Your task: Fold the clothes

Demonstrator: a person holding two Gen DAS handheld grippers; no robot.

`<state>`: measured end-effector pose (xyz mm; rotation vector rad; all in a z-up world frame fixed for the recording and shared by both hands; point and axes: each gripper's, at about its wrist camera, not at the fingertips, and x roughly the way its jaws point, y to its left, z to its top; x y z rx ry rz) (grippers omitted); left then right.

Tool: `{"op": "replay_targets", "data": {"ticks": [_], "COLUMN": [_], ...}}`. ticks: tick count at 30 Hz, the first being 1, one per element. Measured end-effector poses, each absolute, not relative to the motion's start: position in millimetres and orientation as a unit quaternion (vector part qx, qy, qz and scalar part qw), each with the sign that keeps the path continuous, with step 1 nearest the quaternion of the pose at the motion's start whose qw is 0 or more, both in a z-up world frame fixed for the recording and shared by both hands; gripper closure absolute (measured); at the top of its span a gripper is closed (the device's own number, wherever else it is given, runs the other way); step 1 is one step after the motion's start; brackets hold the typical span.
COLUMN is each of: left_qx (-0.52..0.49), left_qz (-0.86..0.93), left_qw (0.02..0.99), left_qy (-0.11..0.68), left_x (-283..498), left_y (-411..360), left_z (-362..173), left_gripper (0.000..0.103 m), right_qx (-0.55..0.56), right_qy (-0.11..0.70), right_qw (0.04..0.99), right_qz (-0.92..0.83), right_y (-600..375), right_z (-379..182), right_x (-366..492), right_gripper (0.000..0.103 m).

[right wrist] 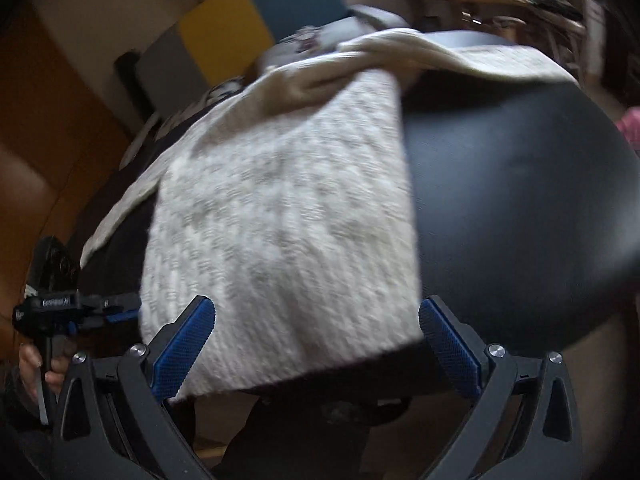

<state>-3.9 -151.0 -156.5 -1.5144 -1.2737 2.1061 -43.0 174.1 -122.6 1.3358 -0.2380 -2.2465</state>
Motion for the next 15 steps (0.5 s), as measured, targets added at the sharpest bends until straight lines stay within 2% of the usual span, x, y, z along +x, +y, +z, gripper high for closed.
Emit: {"op": "replay_targets", "data": {"ticks": [2,3,4,10,15], "left_qx": [-0.513,-0.512,-0.513,-0.497,-0.506], "left_qz": [0.73,0.741,0.753,0.775,0.771], "left_qw": [0.124,0.116,0.101,0.067,0.067], "left_qy": [-0.434,-0.418,-0.4,-0.384,-0.38], "left_x": [-4.9,-5.8,-9.2,-1.7,5.4], "left_y": [-145.0,-141.1,-137.3,-152.9,-172.2], "left_z": [-155.3,-153.1,-151.9,-140.1,-144.3], "left_gripper": [0.087,0.096,0.097,0.098,0.098], "right_qx": [0.49,0.491,0.492,0.472,0.452], "right_qy": [-0.097,-0.095,-0.092,-0.025,0.009], "right_qw": [0.247,0.244,0.241,0.227,0.286], "right_qz": [-0.83,-0.831,-0.832,-0.851,-0.845], "right_y": [179.1,179.4,179.3,169.4,140.0], "right_z": [-124.5,-125.0,-125.4,-113.3,-108.0], "right_x": [-43.2,-43.5,-44.0,-37.2,-30.3], "right_gripper": [0.0,0.0,0.0,0.0,0.0]}}
